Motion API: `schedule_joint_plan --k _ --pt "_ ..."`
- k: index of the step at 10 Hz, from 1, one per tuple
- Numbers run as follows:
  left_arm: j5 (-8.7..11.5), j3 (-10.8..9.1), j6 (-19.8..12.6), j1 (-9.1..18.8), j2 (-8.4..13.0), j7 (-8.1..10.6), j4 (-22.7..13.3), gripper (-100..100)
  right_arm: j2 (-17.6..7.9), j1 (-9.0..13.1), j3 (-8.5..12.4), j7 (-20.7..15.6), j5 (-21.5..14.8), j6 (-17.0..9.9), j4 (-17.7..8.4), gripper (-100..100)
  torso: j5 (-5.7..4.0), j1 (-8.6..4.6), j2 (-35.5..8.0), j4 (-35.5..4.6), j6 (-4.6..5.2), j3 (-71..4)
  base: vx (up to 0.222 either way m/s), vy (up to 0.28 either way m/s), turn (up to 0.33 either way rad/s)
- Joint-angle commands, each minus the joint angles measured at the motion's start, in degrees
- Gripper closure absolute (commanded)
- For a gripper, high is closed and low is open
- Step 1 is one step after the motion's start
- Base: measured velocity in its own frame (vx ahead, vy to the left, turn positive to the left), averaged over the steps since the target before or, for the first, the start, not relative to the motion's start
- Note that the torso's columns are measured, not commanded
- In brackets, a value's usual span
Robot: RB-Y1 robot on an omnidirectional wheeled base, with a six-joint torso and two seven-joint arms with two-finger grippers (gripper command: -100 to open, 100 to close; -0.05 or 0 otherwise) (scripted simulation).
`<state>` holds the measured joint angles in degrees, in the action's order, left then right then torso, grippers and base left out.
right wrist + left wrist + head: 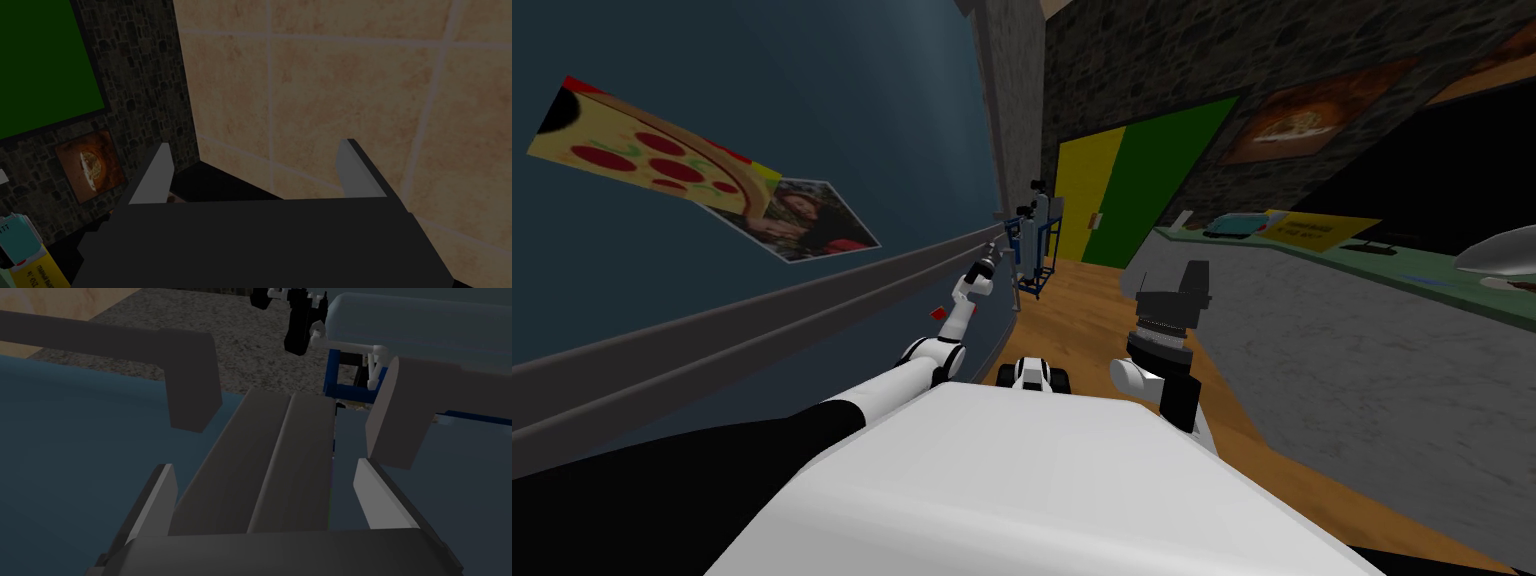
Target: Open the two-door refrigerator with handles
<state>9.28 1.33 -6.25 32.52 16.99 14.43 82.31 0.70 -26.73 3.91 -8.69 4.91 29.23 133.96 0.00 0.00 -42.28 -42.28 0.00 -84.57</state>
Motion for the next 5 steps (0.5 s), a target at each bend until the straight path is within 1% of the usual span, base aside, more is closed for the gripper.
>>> schedule_joint_plan --k 1,2,4,5 --pt "0.4 0.0 -2.5 4.2 1.0 1.4 -3.9 -100 0.0 0.0 0.0 0.0 0.0 0.0 0.0 0 0.0 0.0 0.0 0.0 -0.01 0.0 0.004 0.016 -0.074" --pt "0.4 0.0 -2.5 4.8 1.0 1.4 -4.3 -100 0.0 0.0 0.0 0.0 0.0 0.0 0.0 0 0.0 0.0 0.0 0.0 0.0 0.0 0.002 0.015 -0.046" --pt "0.7 -0.02 -5.4 9.0 2.4 2.99 -8.4 -100 0.0 0.0 0.0 0.0 0.0 0.0 0.0 0 0.0 -0.01 0.0 0.0 0.0 0.0 0.002 0.019 -0.092" --pt "0.7 -0.02 -5.4 10.2 2.4 2.99 -9.3 -100 0.0 0.0 0.0 0.0 0.0 0.0 0.0 0 0.01 0.02 0.0 0.0 0.0 0.0 0.006 0.018 -0.039"
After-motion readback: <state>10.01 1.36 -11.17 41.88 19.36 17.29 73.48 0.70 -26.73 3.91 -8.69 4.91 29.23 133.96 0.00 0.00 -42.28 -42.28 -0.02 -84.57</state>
